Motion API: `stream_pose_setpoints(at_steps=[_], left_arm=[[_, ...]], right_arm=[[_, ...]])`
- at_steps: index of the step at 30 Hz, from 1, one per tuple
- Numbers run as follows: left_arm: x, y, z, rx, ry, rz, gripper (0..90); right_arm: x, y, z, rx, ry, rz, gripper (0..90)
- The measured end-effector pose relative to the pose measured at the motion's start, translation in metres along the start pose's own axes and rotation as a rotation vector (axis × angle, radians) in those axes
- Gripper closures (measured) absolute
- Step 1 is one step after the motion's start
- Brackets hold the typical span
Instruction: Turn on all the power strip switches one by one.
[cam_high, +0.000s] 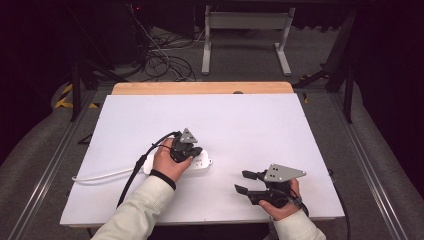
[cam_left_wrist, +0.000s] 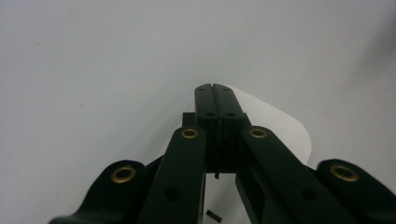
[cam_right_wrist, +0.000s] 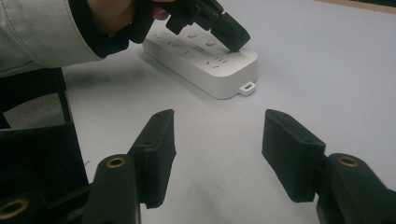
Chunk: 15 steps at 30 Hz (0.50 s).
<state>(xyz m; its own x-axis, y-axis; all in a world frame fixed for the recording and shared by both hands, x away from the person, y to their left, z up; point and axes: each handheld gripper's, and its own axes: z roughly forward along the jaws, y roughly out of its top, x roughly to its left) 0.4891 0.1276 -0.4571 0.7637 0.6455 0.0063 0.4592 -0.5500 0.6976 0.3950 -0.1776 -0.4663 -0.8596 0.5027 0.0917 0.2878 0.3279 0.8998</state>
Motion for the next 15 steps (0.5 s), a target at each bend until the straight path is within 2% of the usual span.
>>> stream_pose_setpoints(at_steps=[3, 7, 11, 15], left_arm=[[0.0012, 0.0001, 0.0001, 0.004, -0.006, -0.012, 90.0], [-0.0008, 0.0005, 0.0007, 0.011, 0.008, -0.001, 90.0], [0.0009, 0.0002, 0.0012, 0.011, -0.004, -0.03, 90.0], [0.0003, 0.0006, 0.0013, 0.017, 0.0, -0.033, 90.0]], right_arm=[[-0.0001, 0.0001, -0.0003, -0.002, -0.001, -0.002, 45.3], [0.0, 0.0, 0.0, 0.0, 0.001, -0.001, 45.3], [0.0001, 0.0001, 0.0001, -0.001, 0.0, -0.002, 45.3], [0.0005, 0.0001, 0.0002, -0.003, 0.002, 0.001, 45.3]])
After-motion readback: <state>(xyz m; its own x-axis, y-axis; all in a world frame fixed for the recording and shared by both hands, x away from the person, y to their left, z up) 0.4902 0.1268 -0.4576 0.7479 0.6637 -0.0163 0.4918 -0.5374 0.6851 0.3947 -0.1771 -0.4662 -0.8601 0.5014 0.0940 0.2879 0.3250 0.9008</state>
